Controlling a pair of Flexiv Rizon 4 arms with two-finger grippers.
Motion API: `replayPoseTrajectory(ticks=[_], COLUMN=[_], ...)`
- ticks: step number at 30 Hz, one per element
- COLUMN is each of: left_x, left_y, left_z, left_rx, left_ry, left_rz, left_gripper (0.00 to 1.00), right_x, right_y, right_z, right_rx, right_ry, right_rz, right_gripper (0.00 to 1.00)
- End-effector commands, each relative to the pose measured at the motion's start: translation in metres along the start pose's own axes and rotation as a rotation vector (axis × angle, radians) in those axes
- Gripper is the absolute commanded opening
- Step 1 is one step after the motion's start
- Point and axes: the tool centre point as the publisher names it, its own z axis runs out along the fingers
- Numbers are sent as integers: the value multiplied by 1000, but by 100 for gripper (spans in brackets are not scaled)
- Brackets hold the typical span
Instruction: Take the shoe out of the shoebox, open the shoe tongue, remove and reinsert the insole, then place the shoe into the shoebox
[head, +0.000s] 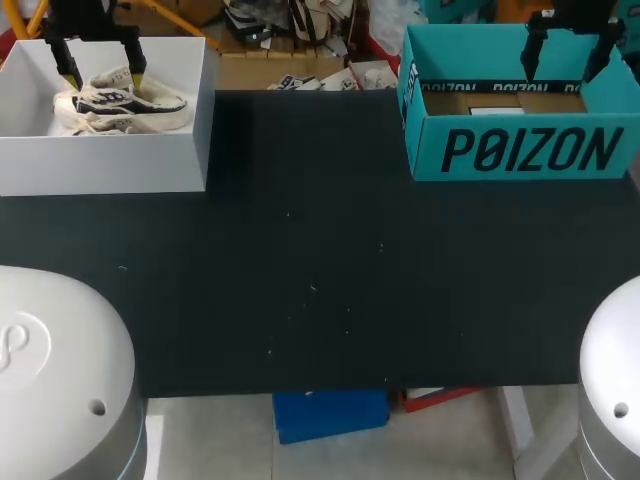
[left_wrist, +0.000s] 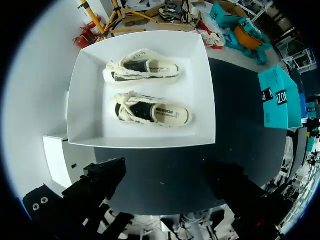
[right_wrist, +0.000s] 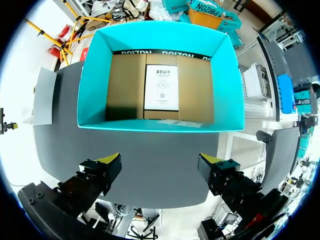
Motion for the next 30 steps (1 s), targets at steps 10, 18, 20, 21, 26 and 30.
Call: replayPoseTrajectory(ticks=[10,18,20,21,26,30], left_x=[0,13,15,15,9,1], left_y=[0,-10,-12,-12,-21,-30], left_z=[0,-8,-10,-9,-8,-6], left_rx=[0,128,136,149,147,101], left_ry=[0,-18,-14,-33,-58,-134], left_rz=[0,485,659,739,1098,1344], left_gripper=[100,100,100,100,100,100], right_x=[0,0,0,0,0,0], right_y=[0,0,0,0,0,0], right_z=[0,0,0,0,0,0], right_rx=[0,0,0,0,0,0], right_ry=[0,0,0,0,0,0], right_rz=[0,0,0,0,0,0], right_gripper=[100,100,100,100,100,100])
